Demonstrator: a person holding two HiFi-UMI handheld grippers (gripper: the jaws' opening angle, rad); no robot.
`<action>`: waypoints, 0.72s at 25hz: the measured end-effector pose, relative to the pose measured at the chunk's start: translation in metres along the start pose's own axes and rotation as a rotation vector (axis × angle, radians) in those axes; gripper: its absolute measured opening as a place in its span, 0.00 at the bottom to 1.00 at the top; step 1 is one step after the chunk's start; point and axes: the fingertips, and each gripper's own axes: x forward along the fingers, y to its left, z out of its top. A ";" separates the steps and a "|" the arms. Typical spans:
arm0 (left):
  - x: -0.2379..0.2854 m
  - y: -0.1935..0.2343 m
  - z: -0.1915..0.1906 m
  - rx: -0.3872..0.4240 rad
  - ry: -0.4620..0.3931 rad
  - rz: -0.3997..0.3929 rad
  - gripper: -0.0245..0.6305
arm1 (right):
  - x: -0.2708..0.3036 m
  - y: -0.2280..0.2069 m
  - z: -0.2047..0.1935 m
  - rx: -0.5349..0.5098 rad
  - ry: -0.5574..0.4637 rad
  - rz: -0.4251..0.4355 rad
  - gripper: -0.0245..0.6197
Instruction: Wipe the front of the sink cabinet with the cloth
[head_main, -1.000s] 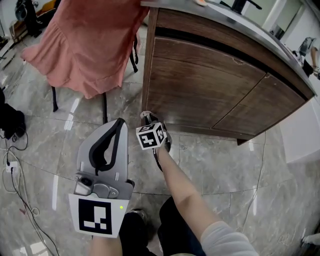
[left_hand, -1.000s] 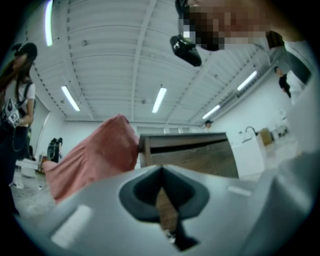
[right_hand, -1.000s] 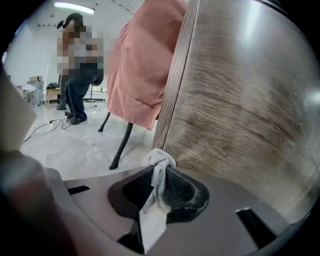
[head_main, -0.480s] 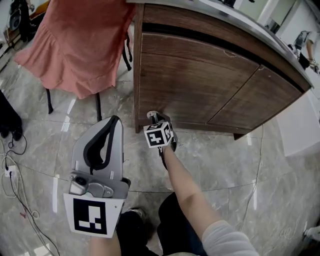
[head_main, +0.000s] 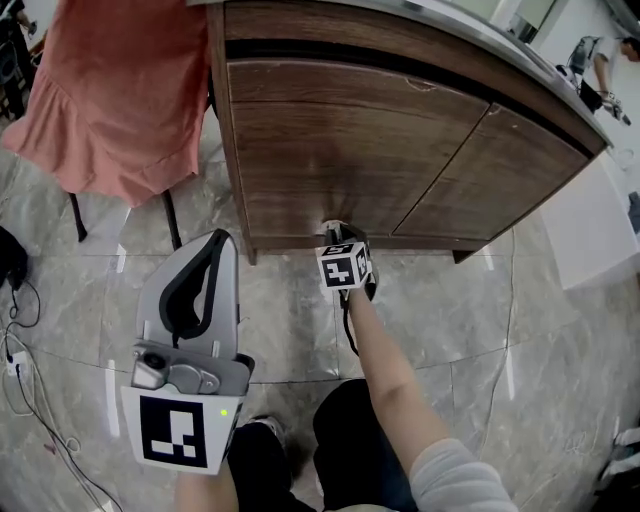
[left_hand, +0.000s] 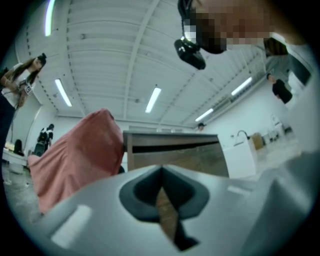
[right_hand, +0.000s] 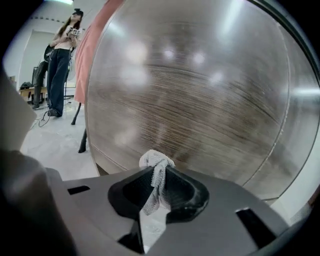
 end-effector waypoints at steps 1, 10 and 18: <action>0.002 -0.002 -0.001 0.002 0.003 -0.005 0.05 | -0.001 -0.010 -0.005 0.008 0.007 -0.013 0.14; 0.010 -0.016 -0.009 0.025 0.036 -0.034 0.05 | -0.007 -0.108 -0.051 0.141 0.083 -0.187 0.14; 0.011 -0.022 -0.013 0.038 0.049 -0.049 0.05 | -0.013 -0.143 -0.066 0.207 0.113 -0.240 0.14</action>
